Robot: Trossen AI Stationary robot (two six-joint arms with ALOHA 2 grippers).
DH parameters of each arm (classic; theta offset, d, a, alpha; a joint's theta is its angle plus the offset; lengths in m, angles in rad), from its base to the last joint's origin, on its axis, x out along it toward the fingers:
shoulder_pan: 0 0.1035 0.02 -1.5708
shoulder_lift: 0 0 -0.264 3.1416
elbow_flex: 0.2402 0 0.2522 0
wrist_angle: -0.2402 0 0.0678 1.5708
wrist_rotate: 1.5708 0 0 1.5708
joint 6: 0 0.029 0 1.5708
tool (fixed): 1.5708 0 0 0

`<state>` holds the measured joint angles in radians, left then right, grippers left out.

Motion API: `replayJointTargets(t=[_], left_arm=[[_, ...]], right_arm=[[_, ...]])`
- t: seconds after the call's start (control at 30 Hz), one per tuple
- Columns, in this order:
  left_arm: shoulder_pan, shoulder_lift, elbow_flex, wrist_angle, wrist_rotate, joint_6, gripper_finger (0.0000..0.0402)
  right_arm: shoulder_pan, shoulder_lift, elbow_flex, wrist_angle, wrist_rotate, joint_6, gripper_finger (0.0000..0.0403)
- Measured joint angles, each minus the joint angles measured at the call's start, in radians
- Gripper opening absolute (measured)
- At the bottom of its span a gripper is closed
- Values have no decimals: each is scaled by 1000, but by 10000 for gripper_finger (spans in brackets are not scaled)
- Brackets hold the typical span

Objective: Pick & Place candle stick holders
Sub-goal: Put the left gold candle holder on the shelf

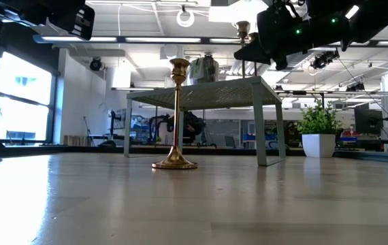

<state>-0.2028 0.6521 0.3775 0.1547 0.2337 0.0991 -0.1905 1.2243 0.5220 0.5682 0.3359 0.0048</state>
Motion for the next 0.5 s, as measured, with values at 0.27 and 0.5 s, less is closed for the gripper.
replayJointTargets(t=[0.27, 0.5], left_arm=[[0, 0, 0, 0, 0, 0, 143], [0, 0, 0, 0, 0, -1, 143]], right_arm=[[1, 0, 0, -6, 27, 2, 8], [1, 0, 0, -22, 41, 2, 8]])
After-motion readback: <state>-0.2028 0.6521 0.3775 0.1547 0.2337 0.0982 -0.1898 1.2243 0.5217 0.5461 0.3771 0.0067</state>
